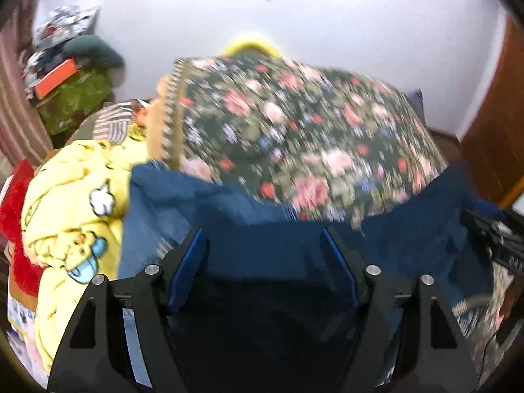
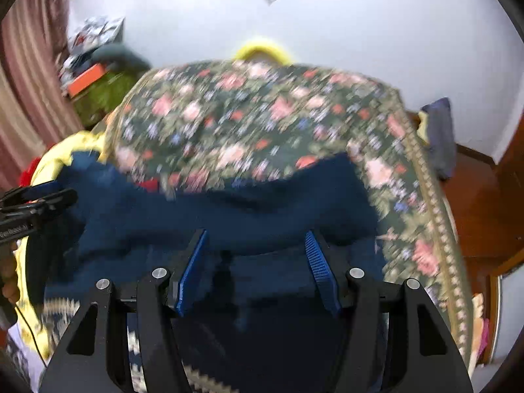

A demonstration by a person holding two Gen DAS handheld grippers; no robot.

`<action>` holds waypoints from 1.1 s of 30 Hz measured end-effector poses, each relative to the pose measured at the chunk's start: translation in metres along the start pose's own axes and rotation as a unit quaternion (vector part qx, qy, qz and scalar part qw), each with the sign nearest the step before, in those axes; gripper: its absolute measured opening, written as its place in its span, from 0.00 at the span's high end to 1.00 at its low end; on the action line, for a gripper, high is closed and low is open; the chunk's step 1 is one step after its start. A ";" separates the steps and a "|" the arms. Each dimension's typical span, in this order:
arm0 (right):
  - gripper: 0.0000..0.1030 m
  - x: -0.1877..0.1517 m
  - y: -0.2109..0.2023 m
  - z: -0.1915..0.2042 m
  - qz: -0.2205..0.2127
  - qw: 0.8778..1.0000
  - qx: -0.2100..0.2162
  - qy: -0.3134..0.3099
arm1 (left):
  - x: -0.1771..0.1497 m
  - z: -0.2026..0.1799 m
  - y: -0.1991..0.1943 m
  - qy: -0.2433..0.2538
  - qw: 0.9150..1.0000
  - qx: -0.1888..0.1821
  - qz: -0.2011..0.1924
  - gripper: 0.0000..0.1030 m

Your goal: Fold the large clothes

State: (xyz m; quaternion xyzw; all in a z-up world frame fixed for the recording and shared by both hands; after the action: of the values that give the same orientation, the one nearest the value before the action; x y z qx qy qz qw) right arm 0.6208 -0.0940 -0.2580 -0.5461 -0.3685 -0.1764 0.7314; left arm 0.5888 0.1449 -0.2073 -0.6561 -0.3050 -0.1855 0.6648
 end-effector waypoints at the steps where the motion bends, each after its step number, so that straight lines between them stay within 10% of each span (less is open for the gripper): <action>1: 0.45 0.001 -0.004 0.002 -0.003 1.000 0.010 0.003 | 0.004 0.002 -0.006 -0.006 1.000 -0.005 -0.009 0.30; 16: 0.35 -0.065 -0.016 0.078 0.035 0.994 0.078 -0.061 | -0.086 -0.065 -0.032 0.082 0.991 -0.094 0.044 0.19; 22: 0.16 -0.085 -0.013 0.054 0.034 0.996 0.059 -0.054 | -0.106 -0.043 -0.017 0.081 0.993 -0.069 0.042 0.16; 33: 0.12 -0.109 -0.028 -0.038 0.036 0.999 0.003 0.021 | -0.121 0.001 -0.040 0.100 0.995 -0.023 0.002 0.16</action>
State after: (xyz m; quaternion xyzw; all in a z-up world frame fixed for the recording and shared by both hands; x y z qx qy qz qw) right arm 0.5423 -0.1548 -0.3240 -0.5527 -0.3336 -0.1605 0.7467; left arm 0.4723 0.1248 -0.2555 -0.6503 -0.2314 -0.2558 0.6768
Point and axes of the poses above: each gripper's, at about its wrist camera, not at the fingertips, and y roughly the way its jaws point, z to its left, x to its top, the point moved 8 cm from there along y, roughly the way its jaws point, and after that the axes turned 1 degree about -z, right-handed, at the moved point
